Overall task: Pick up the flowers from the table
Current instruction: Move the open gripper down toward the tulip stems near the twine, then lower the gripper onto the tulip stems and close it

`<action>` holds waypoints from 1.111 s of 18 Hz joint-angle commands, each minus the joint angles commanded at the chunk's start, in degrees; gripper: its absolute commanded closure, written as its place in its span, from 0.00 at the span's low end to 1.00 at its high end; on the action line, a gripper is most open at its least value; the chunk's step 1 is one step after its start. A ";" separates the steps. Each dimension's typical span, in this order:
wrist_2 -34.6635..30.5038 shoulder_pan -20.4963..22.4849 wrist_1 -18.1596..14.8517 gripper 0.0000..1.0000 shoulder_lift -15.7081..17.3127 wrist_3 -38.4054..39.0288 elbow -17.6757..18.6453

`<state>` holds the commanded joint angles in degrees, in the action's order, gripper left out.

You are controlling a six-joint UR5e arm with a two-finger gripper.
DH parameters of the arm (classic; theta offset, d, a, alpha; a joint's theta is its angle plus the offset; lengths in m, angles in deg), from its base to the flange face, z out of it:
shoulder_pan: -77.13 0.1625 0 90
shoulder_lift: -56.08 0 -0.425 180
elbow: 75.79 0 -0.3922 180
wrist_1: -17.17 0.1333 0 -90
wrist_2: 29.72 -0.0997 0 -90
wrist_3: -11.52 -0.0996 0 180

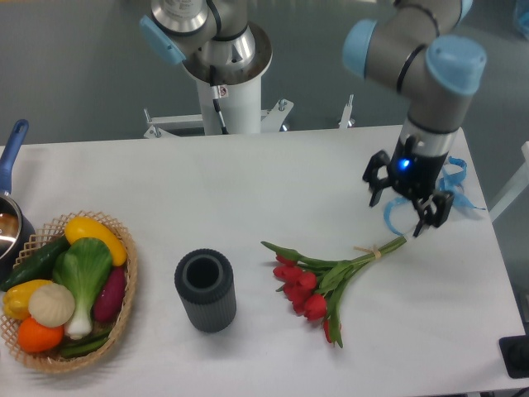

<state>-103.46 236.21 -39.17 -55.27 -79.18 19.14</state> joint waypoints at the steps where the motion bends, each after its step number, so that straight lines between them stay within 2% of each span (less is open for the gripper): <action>1: -0.17 -0.53 0.00 0.00 -0.70 0.00 0.00; 6: -0.35 -1.67 0.35 0.00 -3.95 -0.52 0.52; 7: -0.35 -2.02 0.61 0.00 -4.31 -0.87 1.40; 14: -0.44 -3.52 1.23 0.00 -7.12 0.00 1.31; 20: -0.44 -4.92 5.97 0.00 -9.23 0.62 1.76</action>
<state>-103.90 231.29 -33.20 -64.50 -78.57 20.89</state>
